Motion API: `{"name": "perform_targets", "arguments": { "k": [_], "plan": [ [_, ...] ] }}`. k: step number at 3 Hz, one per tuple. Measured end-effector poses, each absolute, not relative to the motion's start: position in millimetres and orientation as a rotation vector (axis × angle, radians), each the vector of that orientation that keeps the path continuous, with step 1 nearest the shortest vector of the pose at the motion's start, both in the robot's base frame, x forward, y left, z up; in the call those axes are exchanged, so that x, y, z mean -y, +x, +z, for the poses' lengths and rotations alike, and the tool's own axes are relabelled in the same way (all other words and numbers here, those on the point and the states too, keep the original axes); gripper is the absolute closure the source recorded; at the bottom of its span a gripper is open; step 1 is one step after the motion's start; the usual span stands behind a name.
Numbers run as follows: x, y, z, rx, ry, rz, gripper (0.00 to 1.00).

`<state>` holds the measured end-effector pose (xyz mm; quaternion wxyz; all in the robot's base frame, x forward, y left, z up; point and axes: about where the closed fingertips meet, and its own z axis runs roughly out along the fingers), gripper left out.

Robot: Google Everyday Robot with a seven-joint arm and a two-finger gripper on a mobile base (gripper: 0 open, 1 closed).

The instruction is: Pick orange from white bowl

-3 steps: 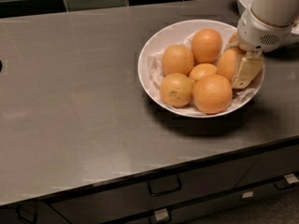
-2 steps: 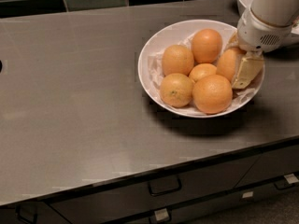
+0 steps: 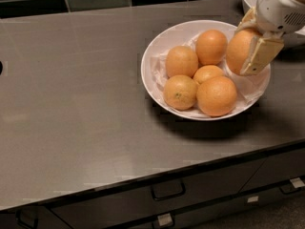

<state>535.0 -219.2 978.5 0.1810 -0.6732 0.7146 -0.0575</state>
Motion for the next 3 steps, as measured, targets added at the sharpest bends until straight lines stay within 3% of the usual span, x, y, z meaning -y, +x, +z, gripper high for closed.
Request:
{"name": "perform_targets", "arguments": {
  "k": [3],
  "plan": [
    [216,532,1026,-1.947,-1.836,-0.267,1.0]
  ]
}}
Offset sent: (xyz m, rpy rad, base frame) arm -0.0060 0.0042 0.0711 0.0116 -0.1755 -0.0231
